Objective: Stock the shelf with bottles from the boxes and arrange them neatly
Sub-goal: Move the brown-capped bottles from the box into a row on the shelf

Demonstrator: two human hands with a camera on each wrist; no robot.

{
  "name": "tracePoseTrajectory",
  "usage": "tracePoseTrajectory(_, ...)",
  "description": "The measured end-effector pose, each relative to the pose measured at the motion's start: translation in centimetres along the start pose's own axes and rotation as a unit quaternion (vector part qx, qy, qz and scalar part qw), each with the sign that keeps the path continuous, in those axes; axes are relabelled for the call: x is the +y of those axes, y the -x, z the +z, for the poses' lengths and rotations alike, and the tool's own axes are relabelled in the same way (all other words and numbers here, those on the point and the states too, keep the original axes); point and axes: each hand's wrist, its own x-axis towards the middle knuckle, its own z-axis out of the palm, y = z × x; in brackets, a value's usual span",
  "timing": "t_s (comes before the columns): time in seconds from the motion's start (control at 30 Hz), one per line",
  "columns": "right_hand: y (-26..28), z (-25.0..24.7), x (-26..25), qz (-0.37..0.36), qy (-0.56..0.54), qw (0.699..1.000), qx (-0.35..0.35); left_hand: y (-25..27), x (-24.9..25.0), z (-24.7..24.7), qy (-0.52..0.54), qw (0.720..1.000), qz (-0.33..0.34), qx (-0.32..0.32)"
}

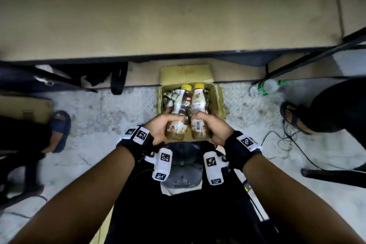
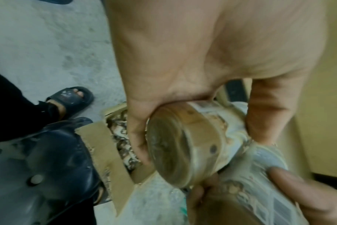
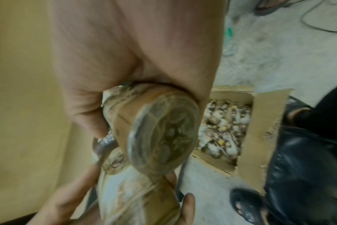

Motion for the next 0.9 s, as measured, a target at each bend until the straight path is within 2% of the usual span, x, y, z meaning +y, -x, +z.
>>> tracePoseTrajectory(0.07,1.5,0.8,-1.6,-0.046,-0.012,0.999,-0.008,3.4,1.8,1.5,-0.015,0.998,0.054,0.000)
tracePoseTrajectory(0.13,5.3,2.5,-4.6,-0.087,-0.036,0.995,-0.019,6.5,3.7,3.0,-0.047,0.991,0.127,0.006)
tracePoseTrajectory(0.23,10.4,4.2,-9.2,-0.194,-0.049,0.979,-0.034,10.6,7.0,4.9,-0.105,0.967,0.233,0.015)
tracePoseTrajectory(0.33,14.2,5.0,-13.5,-0.308,0.011,0.951,-0.036,14.5,10.3,6.6,-0.197,0.921,0.336,0.031)
tracePoseTrajectory(0.4,16.5,5.3,-15.9,-0.370,0.064,0.927,-0.017,16.5,12.2,7.6,-0.219,0.893,0.390,0.044)
tracePoseTrajectory(0.57,23.5,6.0,-22.1,-0.530,0.140,0.836,0.034,22.4,16.8,10.9,-0.287,0.786,0.543,0.073)
tracePoseTrajectory(0.7,27.8,6.6,-27.1,-0.594,0.178,0.784,0.029,27.0,20.3,13.4,-0.305,0.725,0.615,0.060)
tracePoseTrajectory(0.9,29.5,8.5,-32.9,-0.642,0.175,0.746,0.043,30.2,24.9,14.5,-0.294,0.682,0.664,0.086)
